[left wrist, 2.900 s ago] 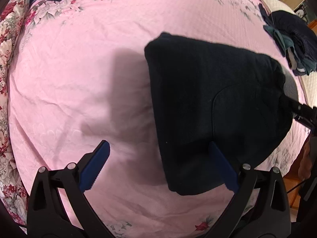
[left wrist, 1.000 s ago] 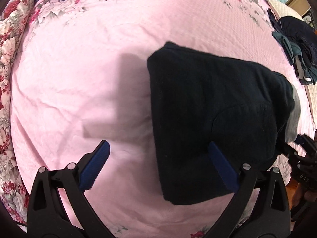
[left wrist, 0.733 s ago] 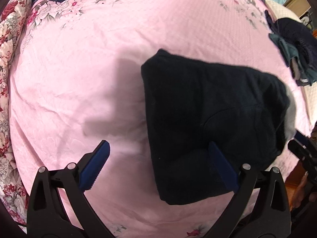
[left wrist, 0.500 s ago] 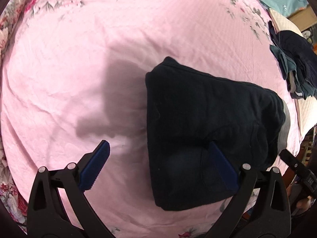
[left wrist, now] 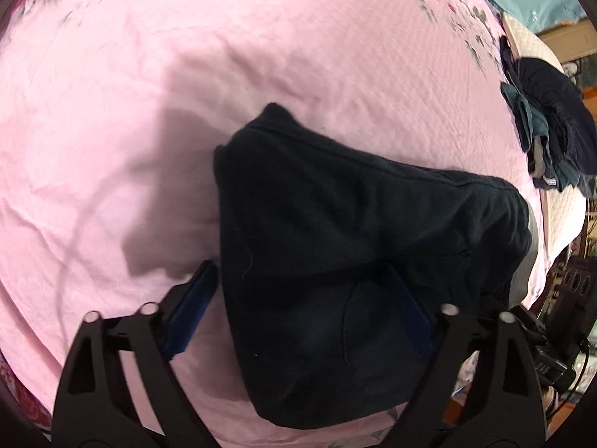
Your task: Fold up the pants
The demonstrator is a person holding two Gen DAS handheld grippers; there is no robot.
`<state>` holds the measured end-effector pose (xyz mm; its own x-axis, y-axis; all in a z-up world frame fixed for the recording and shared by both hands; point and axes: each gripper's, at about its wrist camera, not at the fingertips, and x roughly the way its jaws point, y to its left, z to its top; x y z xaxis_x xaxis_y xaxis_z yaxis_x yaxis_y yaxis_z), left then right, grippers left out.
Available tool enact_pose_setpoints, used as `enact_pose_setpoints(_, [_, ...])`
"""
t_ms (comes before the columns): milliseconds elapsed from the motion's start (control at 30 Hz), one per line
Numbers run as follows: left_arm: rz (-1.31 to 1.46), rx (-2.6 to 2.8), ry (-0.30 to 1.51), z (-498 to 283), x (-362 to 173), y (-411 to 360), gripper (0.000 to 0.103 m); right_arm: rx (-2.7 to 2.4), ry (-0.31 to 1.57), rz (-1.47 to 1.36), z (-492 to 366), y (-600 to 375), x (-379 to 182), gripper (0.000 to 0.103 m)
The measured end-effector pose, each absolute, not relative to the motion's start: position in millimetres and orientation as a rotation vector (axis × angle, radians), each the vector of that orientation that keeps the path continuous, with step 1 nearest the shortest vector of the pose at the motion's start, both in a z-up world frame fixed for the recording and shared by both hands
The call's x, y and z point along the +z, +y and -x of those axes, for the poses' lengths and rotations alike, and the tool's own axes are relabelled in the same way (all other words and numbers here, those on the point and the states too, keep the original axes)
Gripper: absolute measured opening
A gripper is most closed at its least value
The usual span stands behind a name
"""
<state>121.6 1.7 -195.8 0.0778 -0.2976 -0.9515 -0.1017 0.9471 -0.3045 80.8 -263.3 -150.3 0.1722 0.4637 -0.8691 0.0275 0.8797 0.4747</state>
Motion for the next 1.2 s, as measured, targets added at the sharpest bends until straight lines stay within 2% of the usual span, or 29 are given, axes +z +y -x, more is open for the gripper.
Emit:
enact_pose_setpoints(33, [0.324,-0.164,1.494,-122.0,-194.7,-0.9,0.078,0.32,1.372,-0.413,-80.8,-261.3,-150.5,0.093])
enact_pose_setpoints(133, [0.337,-0.171,1.499,-122.7,-193.3,-0.8,0.079,0.309,1.375,-0.384,-81.4,-258.2,-150.6,0.093])
enact_pose_setpoints(200, [0.368,-0.156,1.513,-121.1,-194.3,5.3,0.086,0.308,1.385,-0.403,-82.9,-260.5,-150.2,0.091])
enact_pose_setpoints(233, [0.377,-0.143,1.524,-120.1,-196.0,8.1,0.094,0.307,1.39,-0.423,-82.9,-262.3,-149.3,0.09])
enact_pose_setpoints(433, [0.358,-0.164,1.552,-119.3,-200.7,8.3,0.101,0.31,1.376,-0.362,-81.7,-255.9,-143.4,0.09])
enact_pose_setpoints(700, [0.327,-0.129,1.516,-114.9,-199.8,3.5,0.101,0.308,1.321,-0.33,-76.6,-250.3,-153.5,0.099])
enact_pose_setpoints(933, [0.321,-0.115,1.515,-115.4,-199.3,2.8,0.101,0.318,1.303,-0.317,-77.1,-246.3,-152.9,0.101])
enact_pose_setpoints(1133, [0.309,-0.086,1.507,-115.9,-200.5,-1.4,0.101,0.334,1.339,-0.35,-80.9,-249.5,-152.9,0.101])
enact_pose_setpoints(1200, [0.31,-0.082,1.509,-116.4,-201.0,-1.8,0.101,0.314,1.36,-0.397,-83.2,-255.8,-152.6,0.095])
